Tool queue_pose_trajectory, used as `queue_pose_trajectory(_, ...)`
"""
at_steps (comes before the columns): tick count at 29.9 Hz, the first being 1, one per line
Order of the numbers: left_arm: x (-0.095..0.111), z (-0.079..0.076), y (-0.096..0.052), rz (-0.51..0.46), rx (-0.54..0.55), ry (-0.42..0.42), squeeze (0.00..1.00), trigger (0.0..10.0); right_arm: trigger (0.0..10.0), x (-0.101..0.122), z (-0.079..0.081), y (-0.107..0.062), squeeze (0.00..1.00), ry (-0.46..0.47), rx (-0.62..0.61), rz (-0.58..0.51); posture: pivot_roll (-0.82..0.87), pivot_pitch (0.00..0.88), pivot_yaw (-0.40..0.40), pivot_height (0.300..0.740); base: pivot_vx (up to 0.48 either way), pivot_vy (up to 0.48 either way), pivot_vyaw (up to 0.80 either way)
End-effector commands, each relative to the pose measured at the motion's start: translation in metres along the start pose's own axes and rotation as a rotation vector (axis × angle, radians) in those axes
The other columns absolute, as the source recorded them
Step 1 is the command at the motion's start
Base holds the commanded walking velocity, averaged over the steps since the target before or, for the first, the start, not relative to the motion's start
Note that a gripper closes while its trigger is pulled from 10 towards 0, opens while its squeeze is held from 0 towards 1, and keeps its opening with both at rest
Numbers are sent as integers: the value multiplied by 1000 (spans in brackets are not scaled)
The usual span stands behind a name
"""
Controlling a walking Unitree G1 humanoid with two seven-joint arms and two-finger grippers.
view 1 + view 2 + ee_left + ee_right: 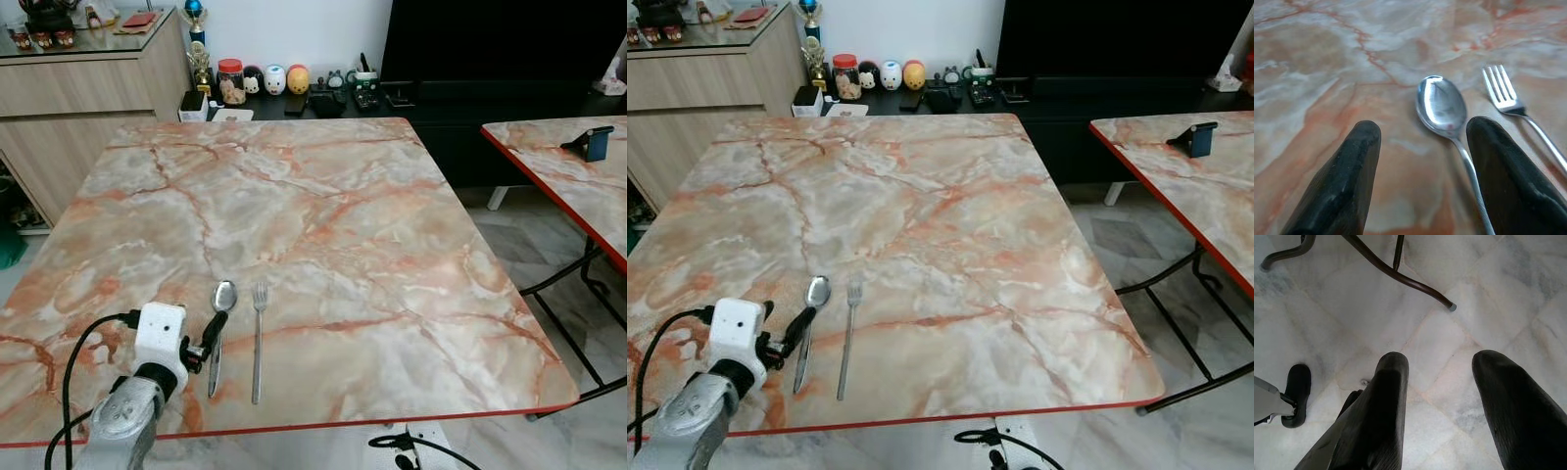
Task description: Setting the table
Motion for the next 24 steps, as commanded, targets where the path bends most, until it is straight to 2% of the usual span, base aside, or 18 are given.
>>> queue_pose_trajectory(1,-4,4,6,19,28,0,529,10000,10000,-1,0,0,0,-4,0,11,12,0,-11,740,0,0,0)
queue_pose_trajectory(2,-3,5,8,16,35,-5,529,10000,10000,-1,0,0,0,-5,1,11,10,0,-10,740,0,0,0)
queue_pose_trajectory(3,-1,4,12,15,37,-10,1000,10000,10000,-1,1,0,0,-5,1,10,9,0,-9,740,0,0,0)
queue_pose_trajectory(6,0,1,16,18,34,-11,1000,10000,10000,1,0,1,0,-5,0,9,4,0,-6,740,0,0,0)
queue_pose_trajectory(7,0,-2,19,21,28,-1,0,10000,10000,2,0,1,0,-3,-3,7,4,0,-5,740,0,0,0)
queue_pose_trajectory(19,-15,1,15,79,38,24,0,10000,10000,-11,-10,-3,0,0,-11,29,9,0,-3,740,0,0,0)
queue_pose_trajectory(24,-18,-1,15,90,25,15,0,10000,10000,-11,-6,-2,0,-1,-7,32,9,0,-3,740,0,0,0)
Point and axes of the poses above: a point about 5 cm out from each wrist's last joint towards the gripper, its own y axis pointing out of the wrist towards the gripper, its own x axis along the axis of the wrist's last joint, z = x × y, the point moved 5 cm from there along y, pointing out of the wrist towards the gripper, and after that the axes turned 8 degrees about -y, right-handed, at the moved point
